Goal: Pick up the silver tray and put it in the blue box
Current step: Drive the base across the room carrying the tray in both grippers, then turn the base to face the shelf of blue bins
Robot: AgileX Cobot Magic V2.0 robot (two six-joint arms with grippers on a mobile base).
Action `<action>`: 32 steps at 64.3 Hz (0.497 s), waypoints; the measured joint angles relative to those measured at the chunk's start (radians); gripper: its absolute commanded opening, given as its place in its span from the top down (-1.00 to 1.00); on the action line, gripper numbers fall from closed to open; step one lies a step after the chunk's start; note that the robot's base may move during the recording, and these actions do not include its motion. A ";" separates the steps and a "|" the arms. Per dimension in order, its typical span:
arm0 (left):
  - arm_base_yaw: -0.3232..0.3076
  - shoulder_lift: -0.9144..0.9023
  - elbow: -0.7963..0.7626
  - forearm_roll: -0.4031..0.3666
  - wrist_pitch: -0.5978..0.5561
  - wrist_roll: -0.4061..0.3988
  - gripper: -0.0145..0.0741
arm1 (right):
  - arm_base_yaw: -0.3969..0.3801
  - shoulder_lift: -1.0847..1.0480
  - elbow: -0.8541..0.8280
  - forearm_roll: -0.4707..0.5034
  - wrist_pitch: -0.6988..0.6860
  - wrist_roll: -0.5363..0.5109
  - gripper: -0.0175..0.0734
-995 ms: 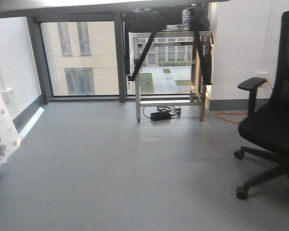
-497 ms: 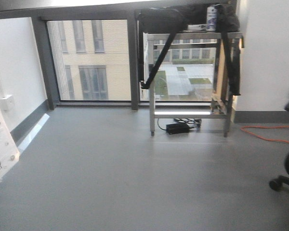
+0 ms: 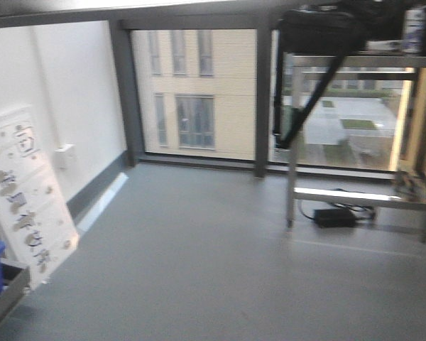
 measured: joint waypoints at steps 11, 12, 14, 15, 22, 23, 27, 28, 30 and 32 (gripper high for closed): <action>0.000 0.001 0.000 -0.001 -0.004 0.000 0.89 | 0.000 0.000 0.000 -0.002 0.000 0.000 0.49; 0.000 0.001 0.000 -0.001 -0.004 0.000 0.89 | 0.000 0.000 0.000 -0.002 0.000 0.000 0.49; 0.000 0.001 0.000 -0.001 -0.004 0.000 0.89 | 0.000 0.000 0.000 -0.002 0.000 0.000 0.49; 0.000 0.001 0.000 -0.001 -0.004 0.000 0.89 | 0.000 0.000 0.000 -0.002 0.000 0.000 0.49; 0.000 0.001 0.000 -0.002 -0.004 0.000 0.89 | 0.000 0.000 0.000 -0.002 0.000 0.000 0.49; 0.000 0.001 0.000 -0.002 -0.004 0.000 0.89 | 0.000 0.000 0.000 -0.002 0.000 0.000 0.49; 0.000 0.001 0.000 -0.004 -0.005 0.000 0.89 | 0.000 0.000 0.000 -0.002 0.000 0.000 0.49; 0.000 0.001 0.000 -0.004 -0.005 0.000 0.89 | 0.000 0.000 0.000 -0.002 0.000 0.000 0.49; 0.000 0.001 0.000 -0.004 -0.005 0.000 0.89 | 0.000 0.000 0.000 -0.002 0.000 0.000 0.49; 0.000 0.001 0.000 -0.004 -0.005 0.000 0.89 | 0.000 0.000 0.000 -0.002 0.000 0.000 0.49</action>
